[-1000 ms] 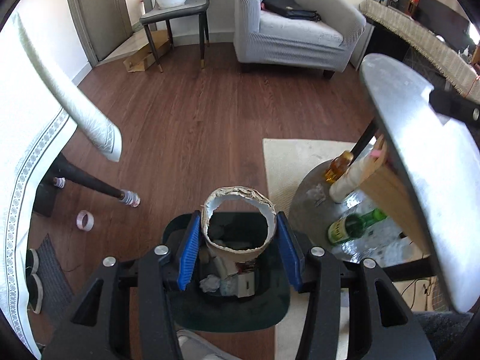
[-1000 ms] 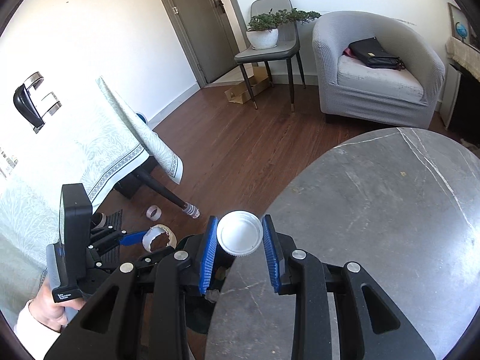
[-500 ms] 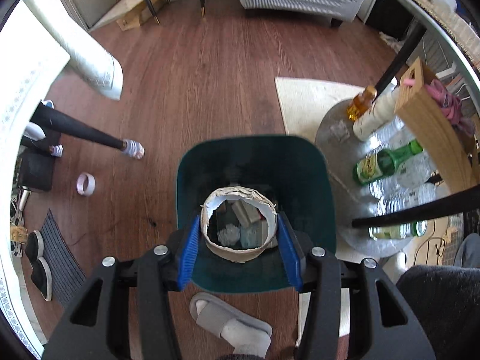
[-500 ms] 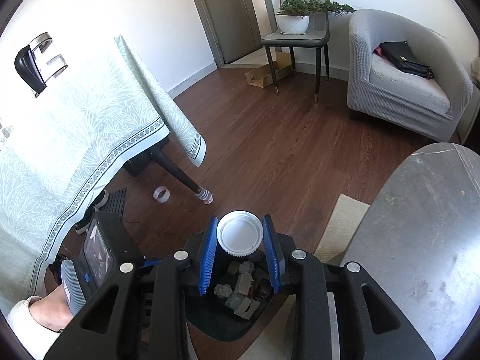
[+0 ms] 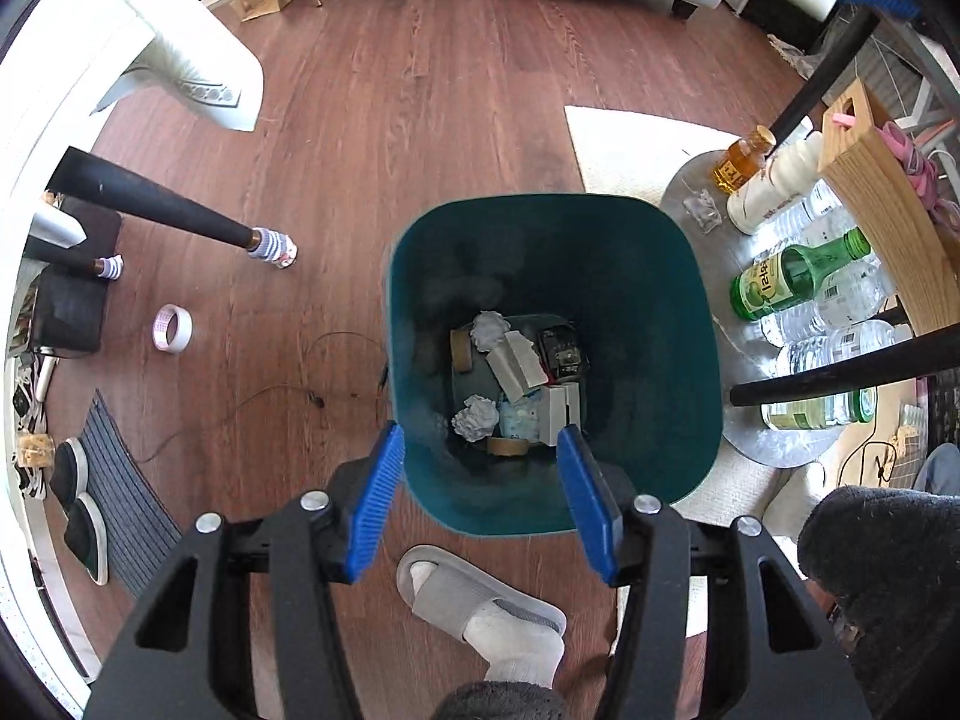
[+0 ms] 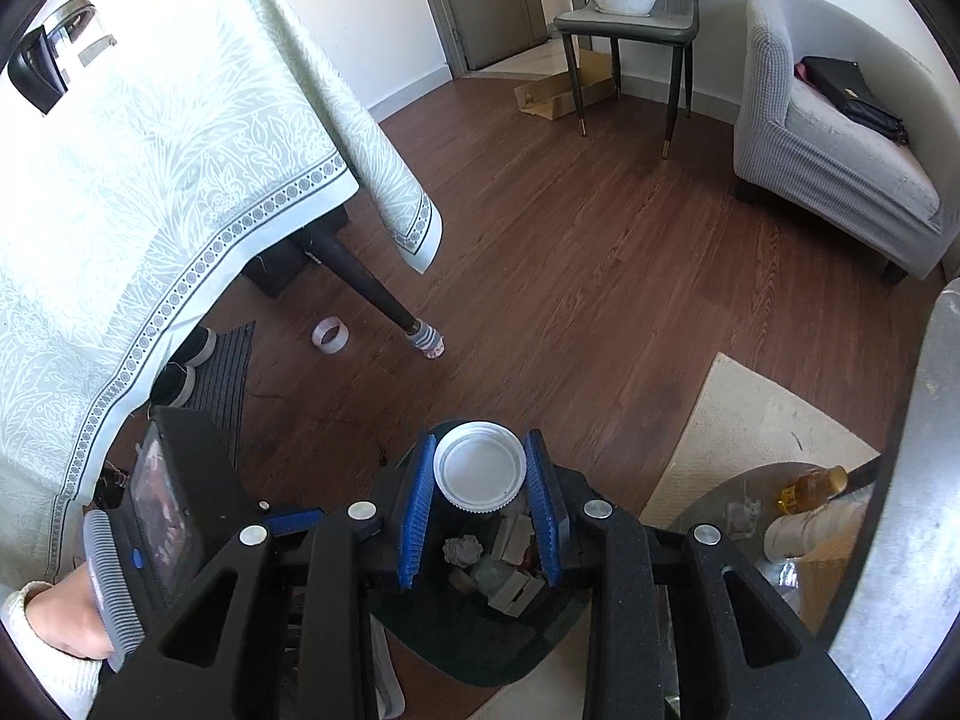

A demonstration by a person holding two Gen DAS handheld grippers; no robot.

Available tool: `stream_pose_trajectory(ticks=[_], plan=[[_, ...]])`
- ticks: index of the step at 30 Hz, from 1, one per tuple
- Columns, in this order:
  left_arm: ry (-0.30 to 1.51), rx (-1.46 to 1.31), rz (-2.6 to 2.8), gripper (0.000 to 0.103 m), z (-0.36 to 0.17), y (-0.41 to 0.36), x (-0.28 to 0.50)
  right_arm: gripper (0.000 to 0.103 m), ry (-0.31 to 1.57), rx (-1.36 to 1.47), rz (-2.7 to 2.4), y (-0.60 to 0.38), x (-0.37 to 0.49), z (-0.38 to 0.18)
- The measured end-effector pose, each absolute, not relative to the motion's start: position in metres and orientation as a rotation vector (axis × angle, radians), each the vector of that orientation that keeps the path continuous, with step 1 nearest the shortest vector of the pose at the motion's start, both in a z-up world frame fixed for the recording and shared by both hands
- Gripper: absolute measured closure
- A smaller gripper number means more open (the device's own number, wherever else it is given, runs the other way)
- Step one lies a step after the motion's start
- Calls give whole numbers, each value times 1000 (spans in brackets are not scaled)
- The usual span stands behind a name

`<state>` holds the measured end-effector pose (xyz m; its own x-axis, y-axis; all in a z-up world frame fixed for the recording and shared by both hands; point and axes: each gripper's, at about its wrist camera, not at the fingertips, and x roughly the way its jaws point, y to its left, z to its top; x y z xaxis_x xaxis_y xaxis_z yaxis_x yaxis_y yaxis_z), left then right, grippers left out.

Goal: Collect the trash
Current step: 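Open the left tool to drop the tape ring into the bin while the right tool releases the cap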

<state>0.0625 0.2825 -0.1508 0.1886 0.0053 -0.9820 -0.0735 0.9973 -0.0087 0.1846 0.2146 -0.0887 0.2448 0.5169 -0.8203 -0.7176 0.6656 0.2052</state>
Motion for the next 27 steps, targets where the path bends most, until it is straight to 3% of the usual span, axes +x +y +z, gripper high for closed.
stream_pose_trajectory(ticks=[16, 25, 27], plan=[[1246, -126, 83, 77, -108, 311, 54, 73, 1211, -417, 811, 259, 175, -178], [1101, -171, 105, 80, -69, 314, 57, 73, 1272, -506, 787, 261, 167, -214], [1071, -172, 111, 80, -61, 313, 58, 62, 1303, -559, 787, 261, 164, -227]])
